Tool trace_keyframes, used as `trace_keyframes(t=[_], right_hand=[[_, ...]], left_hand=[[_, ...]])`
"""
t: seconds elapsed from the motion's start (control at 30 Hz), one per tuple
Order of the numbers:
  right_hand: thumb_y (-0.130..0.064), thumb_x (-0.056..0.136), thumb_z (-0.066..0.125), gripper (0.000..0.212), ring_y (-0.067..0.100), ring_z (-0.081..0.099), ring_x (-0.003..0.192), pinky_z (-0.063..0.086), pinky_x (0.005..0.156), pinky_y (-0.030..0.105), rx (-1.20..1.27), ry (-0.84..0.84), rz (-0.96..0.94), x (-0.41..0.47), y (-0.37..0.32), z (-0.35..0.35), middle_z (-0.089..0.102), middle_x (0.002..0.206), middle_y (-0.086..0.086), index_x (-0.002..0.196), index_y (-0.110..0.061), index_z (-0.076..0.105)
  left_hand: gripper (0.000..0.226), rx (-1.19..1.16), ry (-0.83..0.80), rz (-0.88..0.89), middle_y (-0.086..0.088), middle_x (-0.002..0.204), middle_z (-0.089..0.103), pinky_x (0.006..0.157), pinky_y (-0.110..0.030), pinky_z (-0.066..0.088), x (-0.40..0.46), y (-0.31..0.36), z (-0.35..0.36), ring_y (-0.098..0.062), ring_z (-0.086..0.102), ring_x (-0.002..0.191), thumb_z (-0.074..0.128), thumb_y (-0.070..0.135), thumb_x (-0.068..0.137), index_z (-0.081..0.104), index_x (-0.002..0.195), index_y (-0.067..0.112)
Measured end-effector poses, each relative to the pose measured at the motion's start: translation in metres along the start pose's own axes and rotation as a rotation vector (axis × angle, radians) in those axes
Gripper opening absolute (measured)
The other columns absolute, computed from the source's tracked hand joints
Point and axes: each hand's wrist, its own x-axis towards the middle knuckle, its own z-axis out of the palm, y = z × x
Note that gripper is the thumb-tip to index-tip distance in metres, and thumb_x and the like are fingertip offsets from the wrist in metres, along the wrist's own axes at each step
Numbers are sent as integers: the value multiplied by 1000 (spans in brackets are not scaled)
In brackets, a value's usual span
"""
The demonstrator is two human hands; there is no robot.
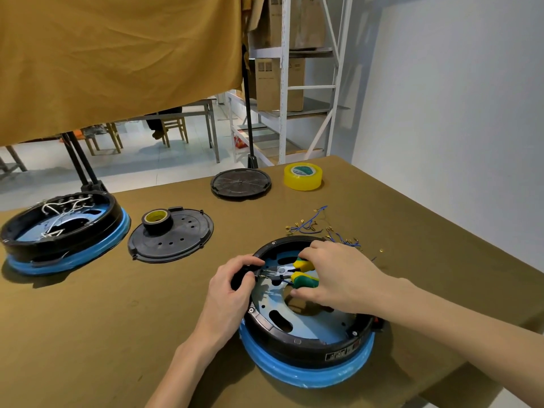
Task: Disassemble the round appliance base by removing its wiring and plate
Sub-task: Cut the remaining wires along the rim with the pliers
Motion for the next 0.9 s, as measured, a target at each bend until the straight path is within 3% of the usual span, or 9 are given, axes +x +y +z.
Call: trace_keyframes(t=[0.57, 0.9], right_hand=[[-72, 86, 58, 63, 20, 59, 103, 49, 85, 35, -39, 4, -46, -7, 3, -3, 62, 111, -4, 122, -20, 62], [-71, 87, 59, 54, 19, 56, 91, 36, 69, 32, -83, -4, -75, -1, 0, -4, 59, 98, -6, 109, -22, 62]], left_hand=[[32, -5, 11, -7, 19, 116, 68, 103, -48, 50, 0, 3, 0, -6, 57, 120, 53, 10, 104, 72, 110, 35], [32, 6, 9, -9, 17, 119, 67, 106, -47, 48, -1, 5, 0, -5, 55, 123, 52, 10, 104, 71, 110, 35]])
